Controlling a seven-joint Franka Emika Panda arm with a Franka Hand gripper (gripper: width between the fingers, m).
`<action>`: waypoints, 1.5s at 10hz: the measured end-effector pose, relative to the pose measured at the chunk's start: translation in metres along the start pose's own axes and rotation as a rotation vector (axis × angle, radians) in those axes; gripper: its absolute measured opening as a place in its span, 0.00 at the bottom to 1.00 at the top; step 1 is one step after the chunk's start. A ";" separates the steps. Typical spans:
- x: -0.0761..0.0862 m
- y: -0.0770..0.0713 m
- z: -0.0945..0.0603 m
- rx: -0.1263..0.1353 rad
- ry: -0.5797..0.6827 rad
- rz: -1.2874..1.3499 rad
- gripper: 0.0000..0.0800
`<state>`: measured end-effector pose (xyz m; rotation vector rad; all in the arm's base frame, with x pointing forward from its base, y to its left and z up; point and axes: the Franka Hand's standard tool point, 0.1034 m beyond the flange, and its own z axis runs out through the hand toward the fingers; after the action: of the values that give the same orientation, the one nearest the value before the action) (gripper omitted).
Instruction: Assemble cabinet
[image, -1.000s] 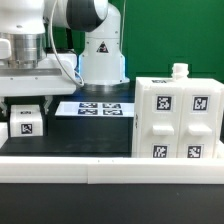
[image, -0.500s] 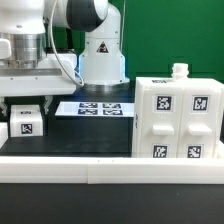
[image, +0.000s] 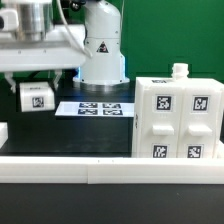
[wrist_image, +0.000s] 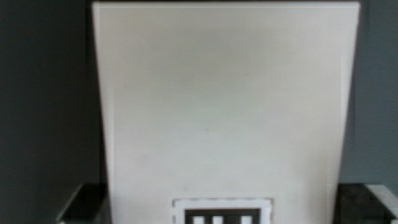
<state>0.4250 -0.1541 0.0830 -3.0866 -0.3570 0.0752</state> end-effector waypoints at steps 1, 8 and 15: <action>0.004 -0.007 -0.016 0.001 0.018 0.001 0.70; 0.081 -0.097 -0.107 0.038 0.023 0.223 0.70; 0.093 -0.109 -0.105 0.035 0.021 0.205 0.70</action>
Offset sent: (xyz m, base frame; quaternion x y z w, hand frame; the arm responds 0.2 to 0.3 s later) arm 0.0204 0.0437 0.0673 0.0086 -0.0282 0.0392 0.9988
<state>0.4960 -0.0296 0.1876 -3.0751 -0.0372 0.0532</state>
